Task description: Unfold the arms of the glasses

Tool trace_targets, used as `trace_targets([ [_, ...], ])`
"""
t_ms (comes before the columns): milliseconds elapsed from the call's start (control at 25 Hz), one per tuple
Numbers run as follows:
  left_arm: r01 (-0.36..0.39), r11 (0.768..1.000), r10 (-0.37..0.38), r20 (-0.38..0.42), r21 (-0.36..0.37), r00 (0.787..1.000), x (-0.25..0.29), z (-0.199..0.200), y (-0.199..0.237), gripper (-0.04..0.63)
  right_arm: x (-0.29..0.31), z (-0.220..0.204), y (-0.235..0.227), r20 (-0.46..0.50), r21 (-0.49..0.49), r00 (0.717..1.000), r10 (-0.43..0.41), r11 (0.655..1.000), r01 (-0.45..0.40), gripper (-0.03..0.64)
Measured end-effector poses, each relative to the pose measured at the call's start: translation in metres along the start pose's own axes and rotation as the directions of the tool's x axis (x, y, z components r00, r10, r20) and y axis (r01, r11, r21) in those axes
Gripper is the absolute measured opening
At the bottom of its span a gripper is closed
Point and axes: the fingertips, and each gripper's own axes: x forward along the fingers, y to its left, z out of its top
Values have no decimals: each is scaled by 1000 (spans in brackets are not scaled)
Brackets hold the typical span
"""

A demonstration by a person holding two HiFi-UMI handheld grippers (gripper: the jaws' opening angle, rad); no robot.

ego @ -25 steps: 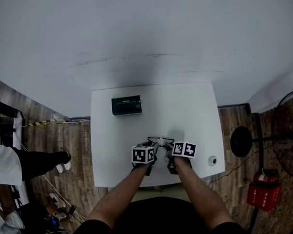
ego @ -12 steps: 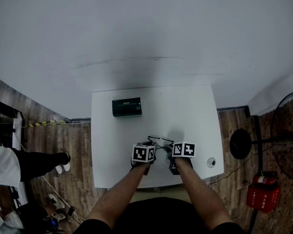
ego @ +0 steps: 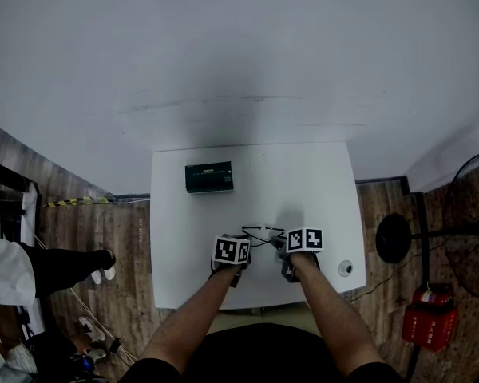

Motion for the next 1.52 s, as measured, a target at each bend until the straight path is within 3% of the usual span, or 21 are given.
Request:
trace_targets([
  [160, 58, 998, -58, 10, 0, 998, -2, 1, -15, 11, 0, 3, 2, -4, 34, 1000, 20, 999, -20, 74],
  [360, 96, 995, -97, -3, -33, 995, 2, -2, -15, 64, 2, 8, 4, -13, 66, 998, 59, 996, -58, 78],
  [560, 102, 994, -103, -2, -42, 995, 1, 0, -14, 64, -3, 8, 5, -12, 35, 998, 59, 998, -59, 138],
  [800, 112, 993, -113, -11, -42, 994, -6, -4, -16, 64, -16, 6, 11, 18, 5, 997, 70, 998, -70, 163],
  [960, 63, 998, -63, -4, 31, 998, -22, -4, -8, 64, -33, 4, 14, 47, -30, 996, 71, 997, -70, 163],
  [1120, 37, 980, -31, -34, 194, 999, -30, 0, -7, 64, -38, -7, 27, 15, -119, 997, 77, 990, -75, 163],
  [1200, 42, 945, -17, -80, 325, 997, -30, 1, -13, 64, -36, -12, 33, -8, -153, 997, 83, 985, -83, 163],
  [1320, 67, 836, 31, -168, 544, 985, -29, -1, -18, 64, -34, -12, 36, -21, -177, 996, 82, 981, -85, 163],
  [1400, 124, 729, 37, -220, 673, 975, -27, -2, -23, 64, -34, -9, 38, -24, -181, 996, 87, 979, -90, 163],
  [1520, 221, 537, 56, -295, 814, 954, -28, -3, -27, 64, -35, -7, 43, -40, -187, 995, 96, 977, -102, 163],
])
